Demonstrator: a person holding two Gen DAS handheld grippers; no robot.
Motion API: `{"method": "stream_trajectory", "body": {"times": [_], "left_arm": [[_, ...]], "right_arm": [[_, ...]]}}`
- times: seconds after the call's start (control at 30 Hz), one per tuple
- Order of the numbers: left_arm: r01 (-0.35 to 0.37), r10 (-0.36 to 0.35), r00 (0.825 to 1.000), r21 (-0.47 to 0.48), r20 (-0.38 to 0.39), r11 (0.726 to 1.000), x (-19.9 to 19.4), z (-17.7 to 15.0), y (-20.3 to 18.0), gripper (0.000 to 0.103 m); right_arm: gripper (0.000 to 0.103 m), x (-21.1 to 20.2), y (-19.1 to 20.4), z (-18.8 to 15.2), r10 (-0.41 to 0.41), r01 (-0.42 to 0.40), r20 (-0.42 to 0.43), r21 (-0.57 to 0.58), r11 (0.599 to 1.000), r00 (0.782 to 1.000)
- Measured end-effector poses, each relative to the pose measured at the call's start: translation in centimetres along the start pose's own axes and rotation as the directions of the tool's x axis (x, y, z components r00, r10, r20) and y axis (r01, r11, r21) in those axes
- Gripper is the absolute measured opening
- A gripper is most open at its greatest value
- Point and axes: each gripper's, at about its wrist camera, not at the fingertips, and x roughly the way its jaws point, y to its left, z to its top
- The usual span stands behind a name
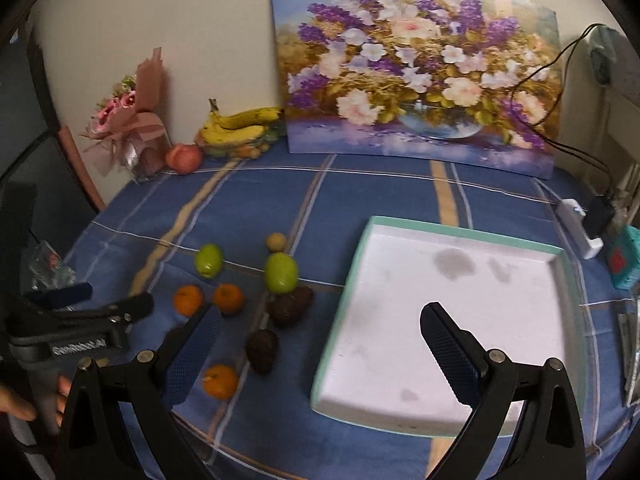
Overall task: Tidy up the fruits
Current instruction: 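Reach the left tool to the wrinkled date while the right tool reaches another date, then grasp the wrinkled date with the left tool while the right tool grasps a dark date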
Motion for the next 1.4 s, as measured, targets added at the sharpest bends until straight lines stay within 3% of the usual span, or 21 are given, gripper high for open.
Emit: {"method": "stream_trajectory", "body": {"times": [0.2,0.3,0.53,0.73,0.93,1.17,1.4], "left_arm": [[0.010,-0.012,0.996,-0.034,-0.083,0.999,1.5,-0.8,0.7,0.100],[0.024,-0.028,0.993,-0.036,-0.113,0.999,2.1,-1.1,0.4,0.094],[0.020,-0.032,0.980,-0.064,-0.197,0.998,4.0,-1.7,0.7,0.086],[0.011,-0.031,0.970,-0.086,-0.243,0.996,5.4,-1.9,0.9,0.080],[0.013,-0.043,0.954,-0.102,-0.296,0.995,6.8,-2.4,1.0,0.063],[0.092,-0.136,0.938,-0.149,-0.319,0.985,7.5,-2.9,1.0,0.039],[0.100,-0.140,0.948,-0.154,-0.284,0.983,6.6,-2.1,0.9,0.033]], "right_arm": [[0.096,0.6,1.3,0.8,0.056,-0.056,-0.004,-0.016,0.998,0.998],[0.071,1.4,1.7,1.0,0.071,-0.072,-0.023,-0.014,0.997,0.997],[0.050,4.9,1.6,0.4,0.116,-0.114,-0.149,0.023,0.993,0.982],[0.044,8.0,1.4,-1.1,0.158,-0.141,-0.258,0.083,0.986,0.953],[0.038,9.8,1.9,-2.2,0.164,-0.144,-0.325,0.085,0.986,0.931],[0.035,11.4,2.1,-3.0,0.171,-0.147,-0.370,0.092,0.985,0.913],[0.032,11.1,2.6,-3.1,0.159,-0.147,-0.363,0.060,0.987,0.918]]}}
